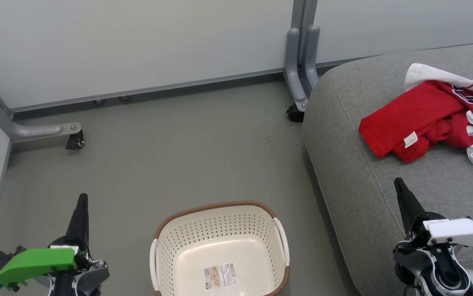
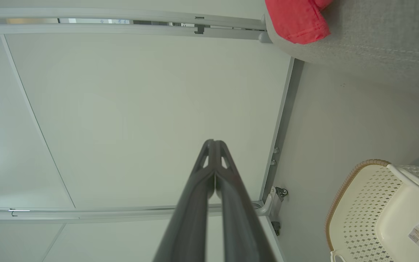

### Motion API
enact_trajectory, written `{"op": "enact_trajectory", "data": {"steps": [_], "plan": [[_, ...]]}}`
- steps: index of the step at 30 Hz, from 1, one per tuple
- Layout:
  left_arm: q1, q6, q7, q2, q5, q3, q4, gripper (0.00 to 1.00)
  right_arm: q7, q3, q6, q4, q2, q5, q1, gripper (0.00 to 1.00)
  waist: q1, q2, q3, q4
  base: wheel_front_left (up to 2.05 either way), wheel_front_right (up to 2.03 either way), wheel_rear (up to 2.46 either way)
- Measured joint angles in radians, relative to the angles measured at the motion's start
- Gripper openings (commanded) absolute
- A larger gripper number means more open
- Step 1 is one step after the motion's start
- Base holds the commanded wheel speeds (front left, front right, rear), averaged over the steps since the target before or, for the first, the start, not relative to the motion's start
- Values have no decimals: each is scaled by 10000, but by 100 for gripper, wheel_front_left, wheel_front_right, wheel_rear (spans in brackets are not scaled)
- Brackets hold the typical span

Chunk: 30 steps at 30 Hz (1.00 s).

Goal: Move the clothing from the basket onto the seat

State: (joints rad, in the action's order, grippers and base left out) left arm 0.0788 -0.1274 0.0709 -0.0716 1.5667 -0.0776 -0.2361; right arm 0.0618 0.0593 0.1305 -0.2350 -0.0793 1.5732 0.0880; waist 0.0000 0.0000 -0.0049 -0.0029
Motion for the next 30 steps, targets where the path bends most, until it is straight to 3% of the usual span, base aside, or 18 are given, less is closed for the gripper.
{"op": "enact_trajectory", "data": {"steps": [11,30], "plan": [[204,0,211,6,669,-79,-82,0,205,161,0,-69,13,702,118,0,0,0,81,29,0,0,0],[220,-2,249,40,665,-136,-86,0,263,240,0,-77,59,685,150,0,0,0,81,29,0,0,0]]}}
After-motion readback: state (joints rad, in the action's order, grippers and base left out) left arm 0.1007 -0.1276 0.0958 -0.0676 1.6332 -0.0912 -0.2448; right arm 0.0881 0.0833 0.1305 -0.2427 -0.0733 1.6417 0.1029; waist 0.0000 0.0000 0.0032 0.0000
